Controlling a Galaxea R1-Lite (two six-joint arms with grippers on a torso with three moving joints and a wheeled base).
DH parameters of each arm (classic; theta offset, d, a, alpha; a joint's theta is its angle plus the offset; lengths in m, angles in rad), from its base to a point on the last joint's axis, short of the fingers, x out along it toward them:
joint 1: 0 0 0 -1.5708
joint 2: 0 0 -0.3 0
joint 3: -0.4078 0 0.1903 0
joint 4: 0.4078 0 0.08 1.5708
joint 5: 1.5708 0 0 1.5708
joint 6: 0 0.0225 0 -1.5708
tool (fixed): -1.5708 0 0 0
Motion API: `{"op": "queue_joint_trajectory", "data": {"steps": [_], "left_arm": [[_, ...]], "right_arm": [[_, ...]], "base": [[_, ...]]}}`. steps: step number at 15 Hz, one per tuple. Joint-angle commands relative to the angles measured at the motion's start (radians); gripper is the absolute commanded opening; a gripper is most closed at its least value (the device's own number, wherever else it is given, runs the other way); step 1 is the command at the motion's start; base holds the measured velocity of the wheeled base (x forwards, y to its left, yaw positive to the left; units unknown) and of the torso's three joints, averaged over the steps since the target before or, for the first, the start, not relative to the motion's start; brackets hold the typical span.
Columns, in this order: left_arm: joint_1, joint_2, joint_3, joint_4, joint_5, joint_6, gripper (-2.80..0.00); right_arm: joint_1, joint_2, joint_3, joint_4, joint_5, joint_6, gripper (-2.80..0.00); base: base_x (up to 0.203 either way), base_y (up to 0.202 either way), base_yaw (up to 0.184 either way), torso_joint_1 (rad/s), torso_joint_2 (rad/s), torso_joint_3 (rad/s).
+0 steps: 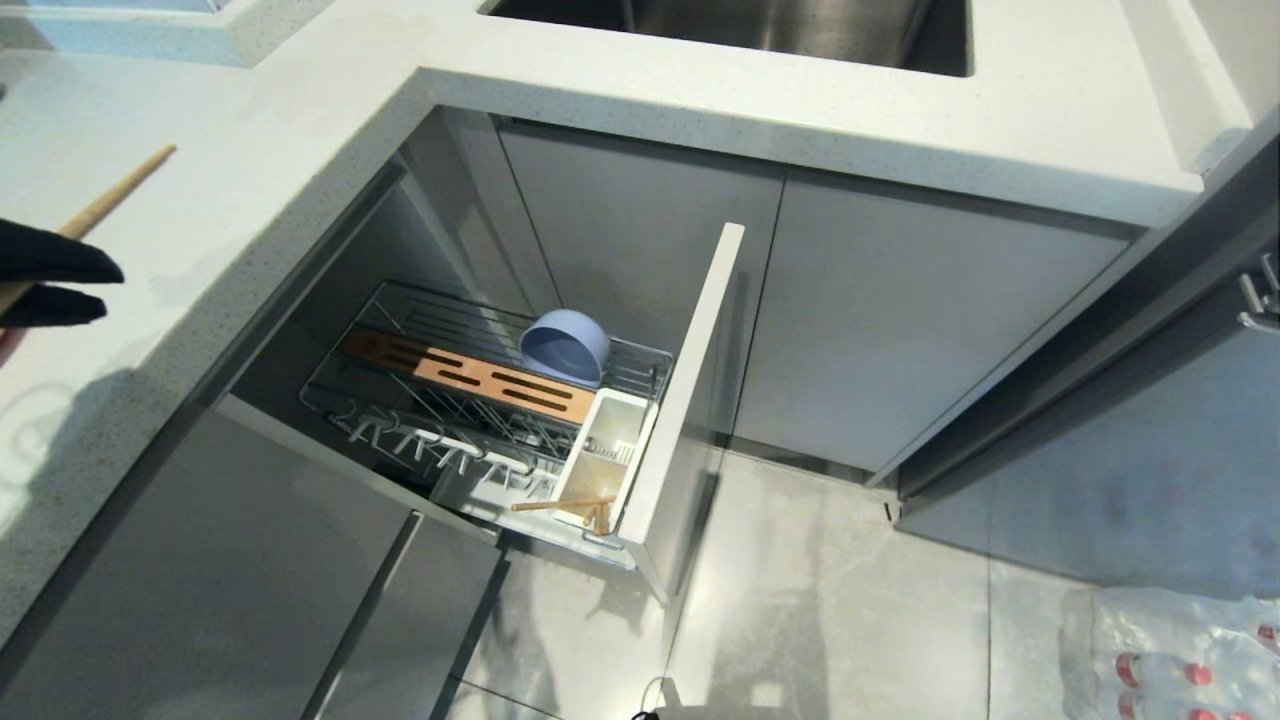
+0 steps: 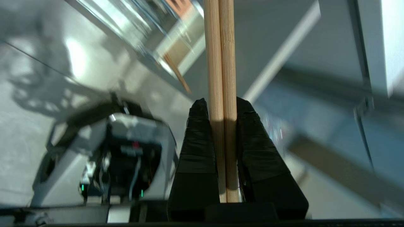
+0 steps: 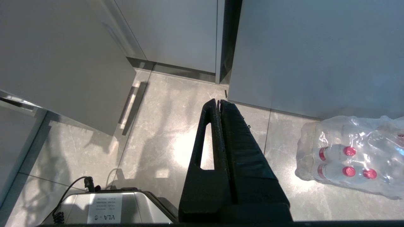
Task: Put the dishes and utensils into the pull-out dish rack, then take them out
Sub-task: Pick up the chopsticks and place it in the cupboard
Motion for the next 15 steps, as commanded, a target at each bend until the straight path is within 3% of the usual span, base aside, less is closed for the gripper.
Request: {"op": "queue_joint_trajectory", "data": {"steps": [1, 3, 7, 12, 15], "left_arm": [[-0.13, 0.023, 0.004, 0.024, -0.004, -0.023, -2.8], [-0.216, 0.09, 0.005, 0.064, -0.07, -0.088, -2.8], [-0.247, 0.182, 0.007, 0.131, -0.229, -0.174, -2.8], [-0.14, 0.312, -0.005, 0.209, -0.341, -0.179, -2.8], [-0.074, 0.38, 0.032, 0.217, -0.399, -0.114, -2.8]], "right_arm": [[0.001, 0.0, 0.0, 0.0, 0.0, 0.0, -2.8], [0.001, 0.002, 0.0, 0.0, 0.0, 0.0, -2.8], [-0.001, 0.0, 0.0, 0.0, 0.0, 0.0, -2.8], [-0.001, 0.002, 0.0, 0.0, 0.0, -0.001, -2.8], [0.001, 0.0, 0.0, 0.001, 0.0, 0.0, -2.8]], "base": [[0.0, 0.0, 0.0, 0.0, 0.0, 0.0], [0.0, 0.0, 0.0, 0.0, 0.0, 0.0], [0.0, 0.0, 0.0, 0.0, 0.0, 0.0], [0.0, 0.0, 0.0, 0.0, 0.0, 0.0], [0.0, 0.0, 0.0, 0.0, 0.0, 0.0]]}}
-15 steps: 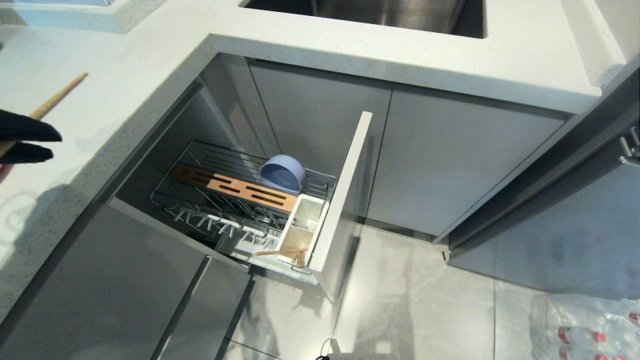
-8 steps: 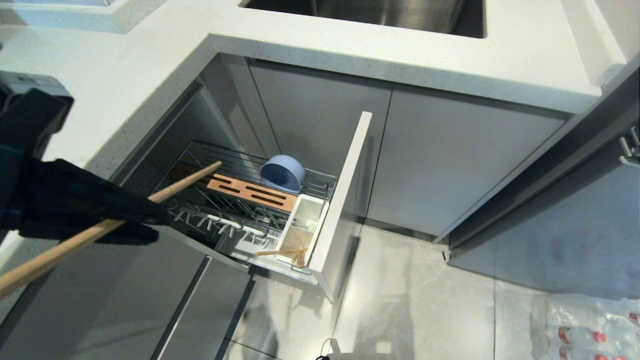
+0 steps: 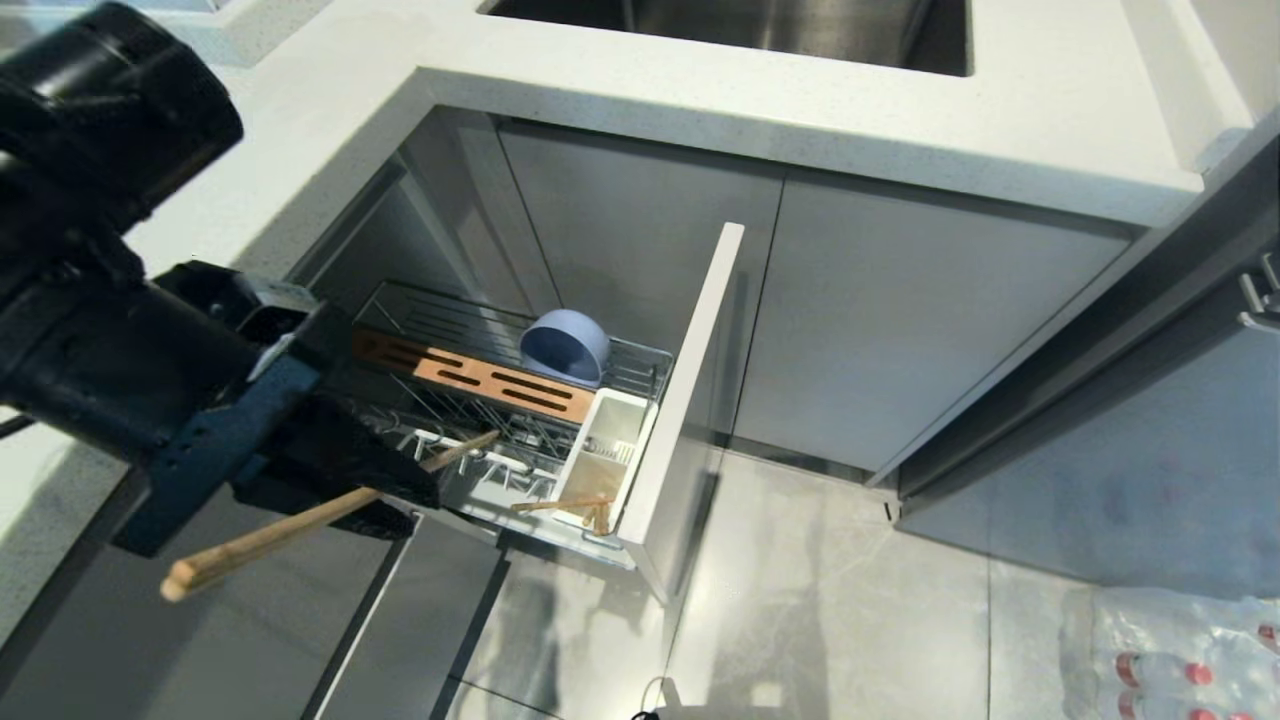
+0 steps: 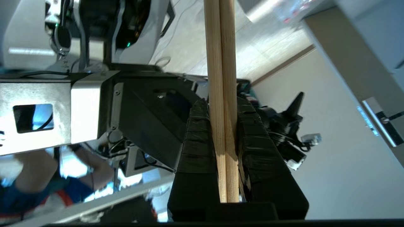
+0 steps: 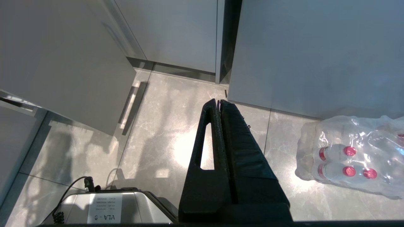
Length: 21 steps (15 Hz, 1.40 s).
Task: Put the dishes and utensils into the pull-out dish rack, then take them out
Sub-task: Pick up the chopsticks and place it in the cupboard
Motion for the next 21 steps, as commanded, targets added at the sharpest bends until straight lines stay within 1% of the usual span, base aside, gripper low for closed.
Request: {"op": "queue_joint_trajectory", "data": {"steps": [1, 3, 5, 7, 12, 16, 17, 19, 21], "left_arm": [[0.023, 0.068, 0.022, 0.01, -0.016, 0.008, -2.8], [0.027, 0.099, 0.044, 0.005, -0.049, 0.021, -2.8], [0.035, 0.14, 0.06, -0.001, -0.065, 0.03, -2.8], [0.043, 0.196, 0.097, -0.016, -0.09, 0.06, -2.8], [0.058, 0.294, 0.145, -0.124, -0.112, 0.07, -2.8], [0.094, 0.34, 0.138, -0.237, -0.111, 0.072, -2.8], [0.098, 0.349, 0.134, -0.248, -0.111, 0.075, -2.8], [0.103, 0.38, 0.125, -0.252, -0.113, 0.116, -2.8], [0.104, 0.403, 0.094, -0.252, -0.119, 0.127, -2.8]], "right_arm": [[-0.001, 0.001, 0.0, -0.001, 0.0, 0.001, -2.8], [-0.001, 0.0, 0.0, -0.001, 0.0, 0.001, -2.8], [0.0, 0.001, 0.0, -0.001, 0.0, 0.001, -2.8], [0.0, 0.002, 0.0, -0.001, 0.0, 0.001, -2.8], [0.0, 0.0, 0.0, 0.0, 0.0, 0.001, -2.8], [0.001, 0.0, 0.0, -0.001, 0.0, 0.001, -2.8], [0.0, 0.002, 0.0, -0.001, 0.0, 0.001, -2.8], [0.0, 0.001, 0.0, -0.001, 0.0, 0.0, -2.8], [0.001, 0.001, 0.0, -0.001, 0.0, 0.001, -2.8]], "base": [[0.0, 0.0, 0.0, 0.0, 0.0, 0.0], [0.0, 0.0, 0.0, 0.0, 0.0, 0.0], [0.0, 0.0, 0.0, 0.0, 0.0, 0.0], [0.0, 0.0, 0.0, 0.0, 0.0, 0.0], [0.0, 0.0, 0.0, 0.0, 0.0, 0.0], [0.0, 0.0, 0.0, 0.0, 0.0, 0.0], [0.0, 0.0, 0.0, 0.0, 0.0, 0.0], [0.0, 0.0, 0.0, 0.0, 0.0, 0.0], [0.0, 0.0, 0.0, 0.0, 0.0, 0.0]]}}
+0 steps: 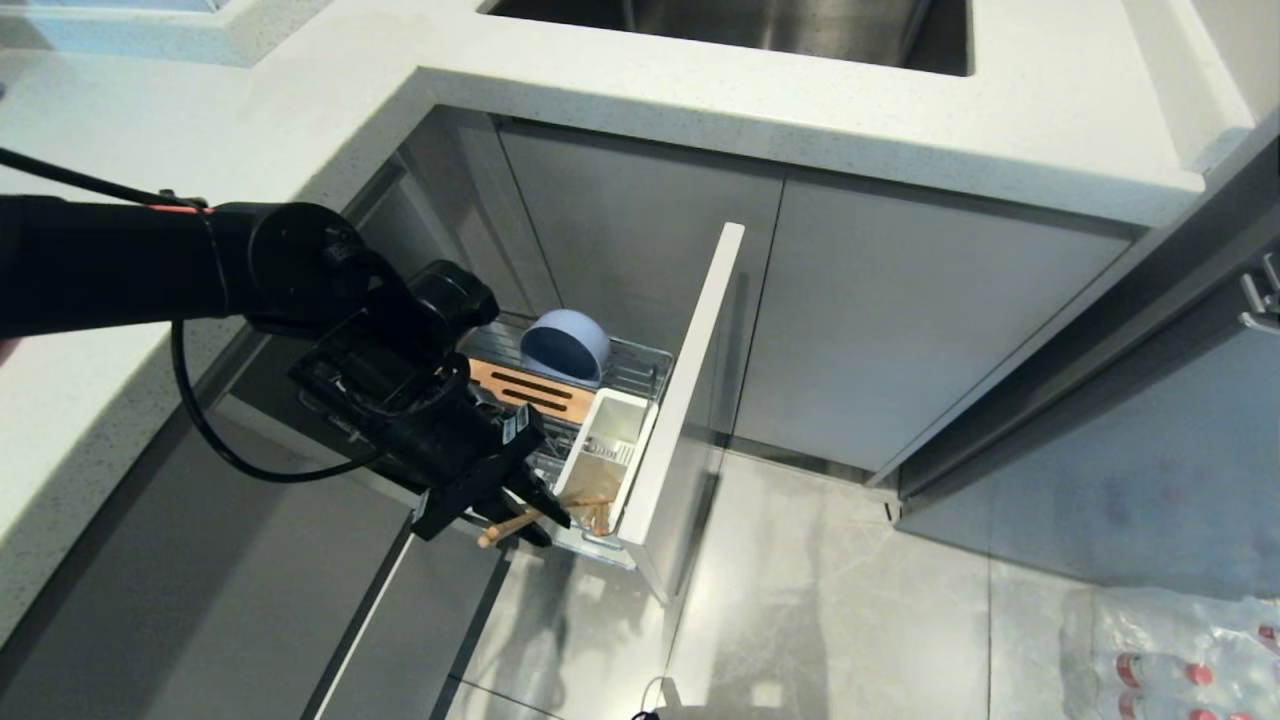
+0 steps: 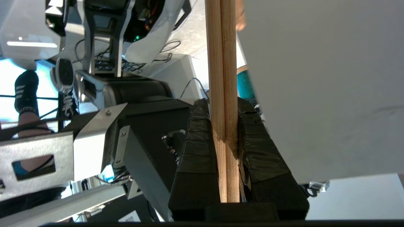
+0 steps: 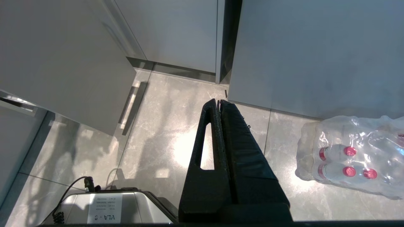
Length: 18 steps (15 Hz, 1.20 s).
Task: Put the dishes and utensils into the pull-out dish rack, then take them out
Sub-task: Pick up the chopsticks and place it in the cupboard
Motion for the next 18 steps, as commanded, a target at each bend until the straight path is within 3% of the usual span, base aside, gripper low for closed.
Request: {"op": "queue_joint_trajectory", "data": {"steps": [1, 18], "left_arm": [[0.0, 0.036, -0.03, 0.006, -0.008, -0.003, -2.8], [0.067, 0.231, -0.101, -0.149, -0.014, 0.039, -2.8]], "right_arm": [[0.0, 0.0, 0.0, -0.001, 0.0, 0.001, -2.8], [-0.001, 0.002, 0.0, -0.001, 0.0, 0.001, -2.8]], "base": [[0.0, 0.0, 0.0, 0.0, 0.0, 0.0], [0.0, 0.0, 0.0, 0.0, 0.0, 0.0]]}}
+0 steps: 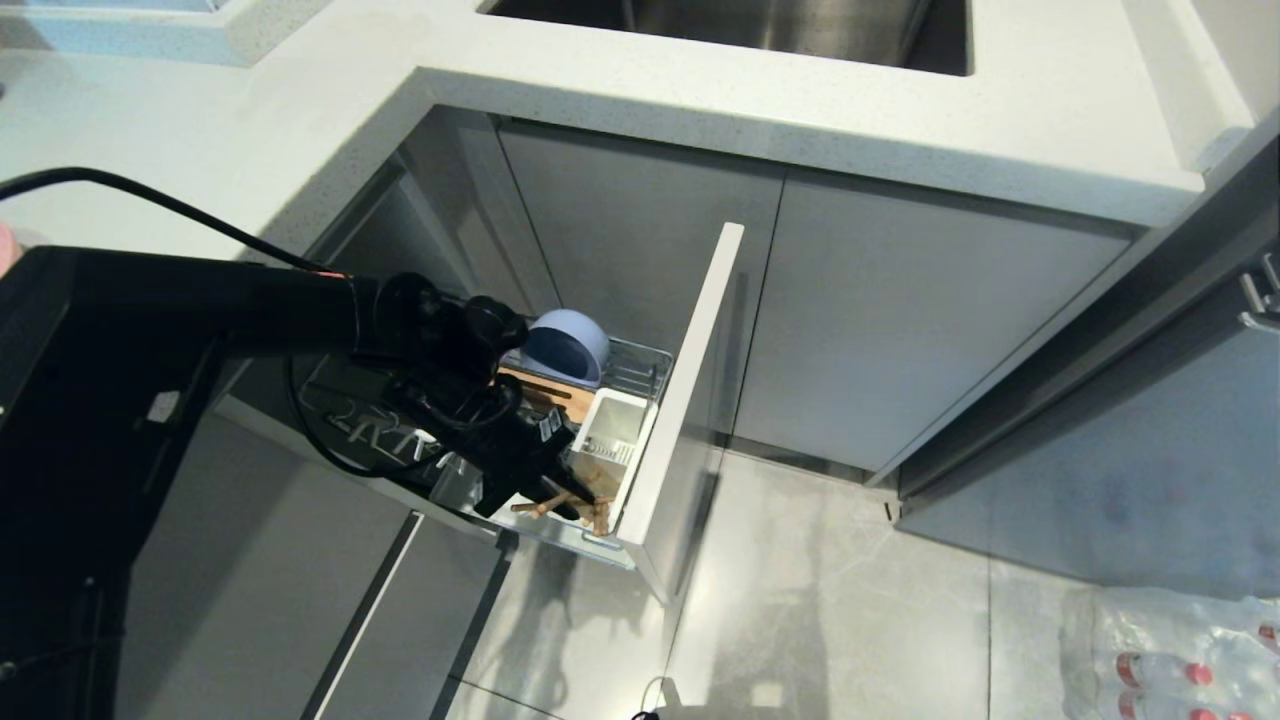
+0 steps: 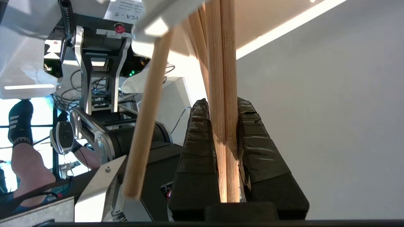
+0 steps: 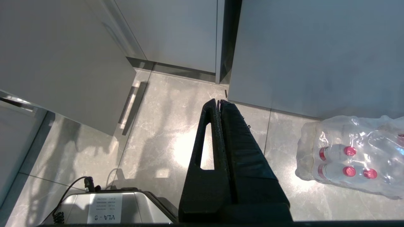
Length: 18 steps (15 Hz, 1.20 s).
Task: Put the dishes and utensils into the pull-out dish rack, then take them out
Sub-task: Pick up the chopsticks and place it in the cupboard, then pick up the spoon and place it in the cupboard
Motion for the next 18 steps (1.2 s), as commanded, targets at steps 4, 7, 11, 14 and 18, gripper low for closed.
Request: {"op": "queue_joint_trajectory", "data": {"steps": [4, 7, 11, 14, 18], "left_arm": [[0.005, 0.035, -0.007, 0.004, -0.007, -0.004, -2.8], [0.007, 0.034, -0.011, 0.006, -0.018, -0.004, -2.8], [0.011, 0.031, -0.009, 0.012, -0.016, 0.003, -2.8], [0.01, 0.025, -0.011, 0.012, -0.016, -0.001, 0.0], [0.01, -0.001, -0.009, 0.013, -0.016, -0.004, 0.0]], "right_arm": [[0.001, 0.0, 0.0, -0.001, 0.0, 0.0, -2.8], [-0.001, 0.002, 0.0, -0.001, 0.0, 0.0, -2.8], [0.001, 0.002, 0.0, -0.001, 0.0, 0.0, -2.8], [0.0, 0.0, 0.0, -0.001, 0.0, 0.0, -2.8], [-0.001, 0.0, 0.0, -0.001, 0.0, 0.0, -2.8]], "base": [[0.0, 0.0, 0.0, 0.0, 0.0, 0.0], [0.0, 0.0, 0.0, 0.0, 0.0, 0.0], [0.0, 0.0, 0.0, 0.0, 0.0, 0.0], [0.0, 0.0, 0.0, 0.0, 0.0, 0.0], [0.0, 0.0, 0.0, 0.0, 0.0, 0.0]]}}
